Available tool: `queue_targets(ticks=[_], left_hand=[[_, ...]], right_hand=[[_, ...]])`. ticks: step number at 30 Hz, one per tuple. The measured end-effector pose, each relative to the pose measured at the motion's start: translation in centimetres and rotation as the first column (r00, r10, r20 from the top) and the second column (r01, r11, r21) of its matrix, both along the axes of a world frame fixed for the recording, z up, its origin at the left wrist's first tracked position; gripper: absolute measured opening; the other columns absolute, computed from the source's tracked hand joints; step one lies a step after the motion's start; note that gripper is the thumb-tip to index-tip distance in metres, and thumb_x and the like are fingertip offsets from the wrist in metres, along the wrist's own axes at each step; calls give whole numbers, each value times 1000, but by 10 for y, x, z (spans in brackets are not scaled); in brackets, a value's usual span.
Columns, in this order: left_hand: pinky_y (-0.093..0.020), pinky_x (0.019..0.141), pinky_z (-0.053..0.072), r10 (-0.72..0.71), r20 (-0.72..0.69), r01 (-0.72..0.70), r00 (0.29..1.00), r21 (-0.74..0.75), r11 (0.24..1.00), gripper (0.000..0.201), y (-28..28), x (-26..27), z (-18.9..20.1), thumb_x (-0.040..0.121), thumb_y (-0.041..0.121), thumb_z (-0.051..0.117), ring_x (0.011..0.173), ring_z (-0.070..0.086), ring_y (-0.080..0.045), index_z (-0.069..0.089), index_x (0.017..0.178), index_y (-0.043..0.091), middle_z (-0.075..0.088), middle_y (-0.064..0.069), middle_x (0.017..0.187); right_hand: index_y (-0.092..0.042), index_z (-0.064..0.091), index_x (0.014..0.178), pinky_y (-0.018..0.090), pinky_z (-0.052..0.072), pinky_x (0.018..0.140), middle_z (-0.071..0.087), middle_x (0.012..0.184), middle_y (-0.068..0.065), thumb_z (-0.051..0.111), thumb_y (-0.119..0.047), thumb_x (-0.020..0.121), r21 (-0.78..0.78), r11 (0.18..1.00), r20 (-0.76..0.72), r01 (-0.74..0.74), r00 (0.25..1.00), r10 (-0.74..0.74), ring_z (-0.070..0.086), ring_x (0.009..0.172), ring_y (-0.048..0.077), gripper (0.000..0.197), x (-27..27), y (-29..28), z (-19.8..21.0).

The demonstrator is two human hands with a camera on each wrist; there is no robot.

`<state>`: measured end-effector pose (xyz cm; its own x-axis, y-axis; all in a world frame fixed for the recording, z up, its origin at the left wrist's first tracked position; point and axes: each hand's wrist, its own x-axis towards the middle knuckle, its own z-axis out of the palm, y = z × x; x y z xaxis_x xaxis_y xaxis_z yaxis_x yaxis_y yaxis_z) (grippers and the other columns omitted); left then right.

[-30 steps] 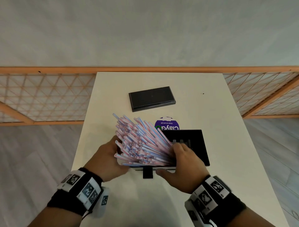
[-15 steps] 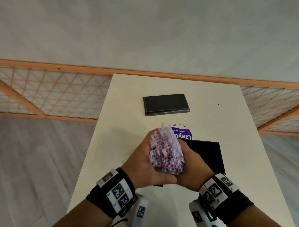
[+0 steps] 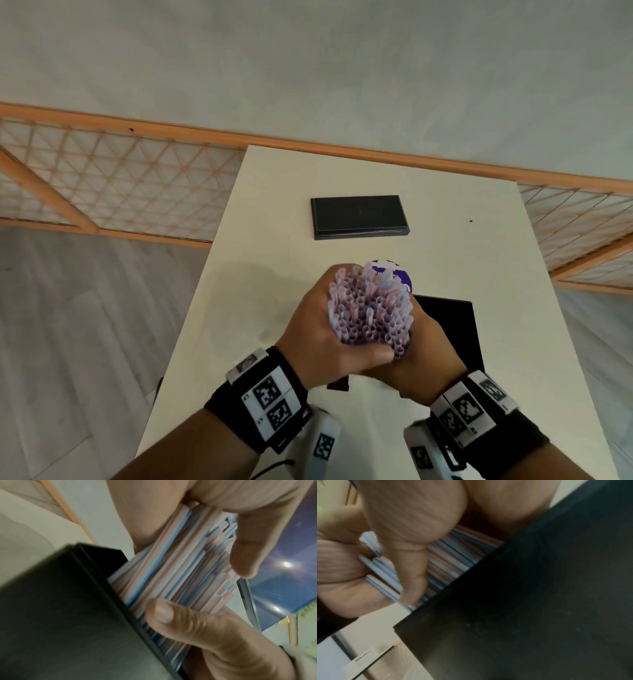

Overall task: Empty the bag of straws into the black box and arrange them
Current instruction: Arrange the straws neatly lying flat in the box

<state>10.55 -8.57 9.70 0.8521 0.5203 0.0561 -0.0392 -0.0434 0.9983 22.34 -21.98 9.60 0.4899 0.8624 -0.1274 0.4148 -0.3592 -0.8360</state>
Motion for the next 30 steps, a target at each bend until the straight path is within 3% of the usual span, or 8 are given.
queue_targets(ticks=[4, 9, 11, 13, 16, 19, 23, 30], left_hand=[[-53, 96, 55, 106, 61, -94, 993, -167, 981, 69, 10, 4, -3, 62, 12, 90, 112, 69, -35, 54, 121, 5, 69, -20, 118], [-41, 93, 58, 257, -14, -253, 966, -232, 939, 70, 11, -2, -10, 59, 24, 85, 105, 72, -26, 57, 122, 8, 72, -14, 111], [-39, 92, 58, 288, -82, -299, 954, -338, 892, 60, 9, -8, -11, 61, 36, 83, 104, 73, -24, 66, 115, 18, 76, -8, 108], [-42, 96, 53, 315, -228, -381, 921, -368, 848, 85, 10, -18, -12, 53, 64, 85, 106, 71, -24, 60, 116, 13, 73, -5, 109], [-41, 77, 49, 218, -446, -299, 868, -120, 947, 95, 14, -37, -11, 40, 96, 69, 79, 59, -18, 57, 97, 21, 64, 3, 86], [-34, 55, 51, -4, -527, -69, 850, -119, 990, 53, 8, -43, -1, 62, 73, 77, 60, 61, -19, 73, 95, 32, 77, 0, 83], [-36, 54, 57, 56, -518, -118, 853, -86, 989, 19, -5, -38, 2, 80, 40, 84, 56, 67, -23, 77, 90, 26, 78, -2, 78], [-49, 73, 64, 198, -448, -277, 872, -120, 953, 55, -20, -23, 2, 78, 70, 65, 74, 78, -31, 75, 91, 18, 79, -7, 83]], right_hand=[[-56, 44, 111, 1, 40, 83, 56, 106, -41, 93, -28, 56, 30, 996, 125, 78, 989, -81, 54, 103, -17, 79, 7, 8, 2], [-31, 44, 130, 47, 47, 94, 50, 124, -2, 77, -61, 47, -79, 989, 417, 124, 905, -80, 49, 112, 26, 94, 9, 5, -10], [-29, 42, 132, 44, 45, 95, 45, 126, -1, 71, -72, 43, -96, 980, 459, 175, 881, -113, 47, 112, 25, 103, 10, -3, -12], [-24, 44, 126, 37, 46, 92, 47, 119, -2, 73, -74, 43, -56, 980, 447, 192, 883, -147, 48, 108, 21, 101, 12, -17, -12], [-29, 44, 90, 36, 55, 67, 53, 91, -11, 76, -74, 49, -177, 960, 331, 216, 932, -149, 58, 80, 13, 69, 15, -36, -15], [-24, 48, 74, 33, 53, 58, 54, 67, -12, 54, -81, 65, -286, 951, 331, 116, 943, -16, 58, 62, 9, 57, 12, -43, -26], [-25, 55, 76, 29, 46, 61, 53, 64, -12, 49, -67, 78, -190, 982, 313, 9, 948, 52, 50, 62, 6, 42, 8, -39, -31], [-22, 60, 87, 32, 51, 67, 62, 72, -6, 53, -66, 76, -125, 992, 246, -14, 968, 45, 58, 67, 14, 46, 8, -40, -25]])
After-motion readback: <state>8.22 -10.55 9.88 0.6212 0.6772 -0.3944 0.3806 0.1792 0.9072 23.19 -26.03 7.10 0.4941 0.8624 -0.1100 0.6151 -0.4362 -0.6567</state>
